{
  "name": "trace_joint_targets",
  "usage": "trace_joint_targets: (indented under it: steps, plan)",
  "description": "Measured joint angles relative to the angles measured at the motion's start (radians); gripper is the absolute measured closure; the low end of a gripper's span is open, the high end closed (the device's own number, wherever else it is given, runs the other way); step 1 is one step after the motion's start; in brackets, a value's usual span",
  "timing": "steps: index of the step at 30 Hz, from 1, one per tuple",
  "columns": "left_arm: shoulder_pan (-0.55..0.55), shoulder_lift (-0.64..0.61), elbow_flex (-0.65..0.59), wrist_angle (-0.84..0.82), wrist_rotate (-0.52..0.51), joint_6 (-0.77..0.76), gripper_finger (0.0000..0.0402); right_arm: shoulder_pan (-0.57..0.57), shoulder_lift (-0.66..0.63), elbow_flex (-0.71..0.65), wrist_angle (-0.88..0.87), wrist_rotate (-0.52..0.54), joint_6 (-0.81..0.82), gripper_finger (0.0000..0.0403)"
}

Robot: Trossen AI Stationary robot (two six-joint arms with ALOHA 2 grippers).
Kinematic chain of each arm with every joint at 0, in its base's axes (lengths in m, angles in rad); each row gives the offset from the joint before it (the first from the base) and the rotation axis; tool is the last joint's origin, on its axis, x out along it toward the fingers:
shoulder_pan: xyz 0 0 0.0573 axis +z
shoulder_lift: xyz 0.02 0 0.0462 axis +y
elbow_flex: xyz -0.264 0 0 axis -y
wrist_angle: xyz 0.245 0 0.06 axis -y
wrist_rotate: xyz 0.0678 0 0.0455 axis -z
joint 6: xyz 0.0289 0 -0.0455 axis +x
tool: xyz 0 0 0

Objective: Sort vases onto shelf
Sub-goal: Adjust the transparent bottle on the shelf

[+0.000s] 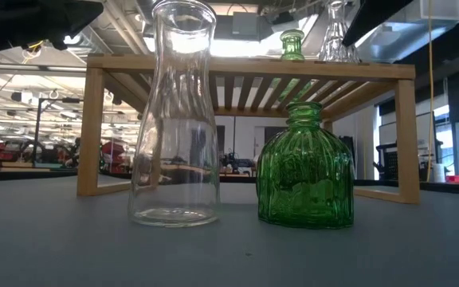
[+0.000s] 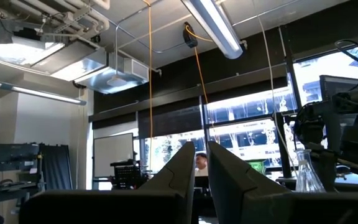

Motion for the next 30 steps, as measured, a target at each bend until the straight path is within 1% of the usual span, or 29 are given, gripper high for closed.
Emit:
trace_joint_targets:
  steps: [4, 12, 15, 21, 25, 28, 30]
  plan:
    - [0.0, 0.0, 0.0, 0.0, 0.0, 0.0, 0.0365, 0.0, 0.0, 0.0, -0.003, 0.042, -0.024, 0.0166]
    - [0.0, 0.0, 0.0, 0.0, 0.0, 0.0, 0.0365, 0.0, 0.0, 0.0, -0.007, 0.057, -0.029, 0.0166]
    - [0.0, 0.0, 0.0, 0.0, 0.0, 0.0, 0.0365, 0.001, 0.0, 0.0, -0.021, 0.078, -0.027, 0.0166]
    - [0.0, 0.0, 0.0, 0.0, 0.0, 0.0, 0.0365, 0.003, 0.0, 0.0, -0.089, 0.067, 0.016, 0.0166]
    - [0.0, 0.0, 0.0, 0.0, 0.0, 0.0, 0.0365, 0.003, 0.0, 0.004, -0.103, 0.017, 0.031, 0.0166]
    - [0.0, 0.0, 0.0, 0.0, 0.0, 0.0, 0.0365, 0.003, 0.0, 0.036, -0.123, -0.082, 0.057, 0.0166]
    - [0.0, 0.0, 0.0, 0.0, 0.0, 0.0, 0.0365, 0.003, 0.0, 0.075, -0.179, -0.164, 0.124, 0.0166]
